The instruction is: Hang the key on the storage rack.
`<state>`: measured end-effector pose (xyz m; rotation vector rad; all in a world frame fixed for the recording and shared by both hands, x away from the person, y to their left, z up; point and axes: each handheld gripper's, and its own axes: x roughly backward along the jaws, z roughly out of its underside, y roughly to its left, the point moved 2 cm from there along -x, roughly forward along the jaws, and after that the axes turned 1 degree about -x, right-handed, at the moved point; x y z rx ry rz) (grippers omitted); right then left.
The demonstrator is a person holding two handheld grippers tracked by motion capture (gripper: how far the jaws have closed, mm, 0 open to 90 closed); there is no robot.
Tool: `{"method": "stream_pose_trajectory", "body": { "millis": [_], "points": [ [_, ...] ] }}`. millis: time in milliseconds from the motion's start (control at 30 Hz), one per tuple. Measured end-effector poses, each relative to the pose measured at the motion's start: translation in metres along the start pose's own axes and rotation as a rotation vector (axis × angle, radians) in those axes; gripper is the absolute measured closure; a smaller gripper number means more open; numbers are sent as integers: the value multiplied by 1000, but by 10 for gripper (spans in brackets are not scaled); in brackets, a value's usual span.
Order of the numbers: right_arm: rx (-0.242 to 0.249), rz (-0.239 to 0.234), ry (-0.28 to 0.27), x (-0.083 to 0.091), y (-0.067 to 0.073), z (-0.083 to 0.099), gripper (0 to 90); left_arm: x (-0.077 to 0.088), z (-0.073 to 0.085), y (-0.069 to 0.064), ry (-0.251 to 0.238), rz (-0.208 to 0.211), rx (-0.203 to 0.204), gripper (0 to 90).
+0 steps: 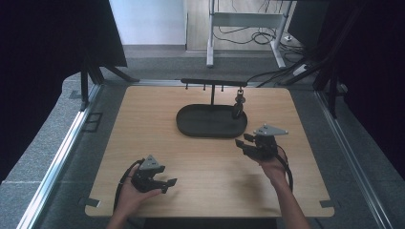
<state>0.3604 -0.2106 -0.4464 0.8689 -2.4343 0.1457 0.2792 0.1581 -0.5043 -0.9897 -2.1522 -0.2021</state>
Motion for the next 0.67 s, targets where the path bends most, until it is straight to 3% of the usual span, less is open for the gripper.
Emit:
{"method": "stream_pose_trajectory", "body": {
  "millis": [167,333,400,433,667],
  "points": [
    [-3,-15,13,18,3,28,531,-1,0,0,3,-2,1,289],
    [-9,-3,12,24,3,46,528,-1,0,-1,6,-3,-1,289],
    [-5,-11,36,25,5,56,514,-2,0,-1,6,-1,-3,289],
    [27,8,52,28,7,63,512,-2,0,-1,6,-2,-3,289],
    [-2,15,57,32,0,72,470,-2,0,-2,9,1,-9,289]
  ]
}}
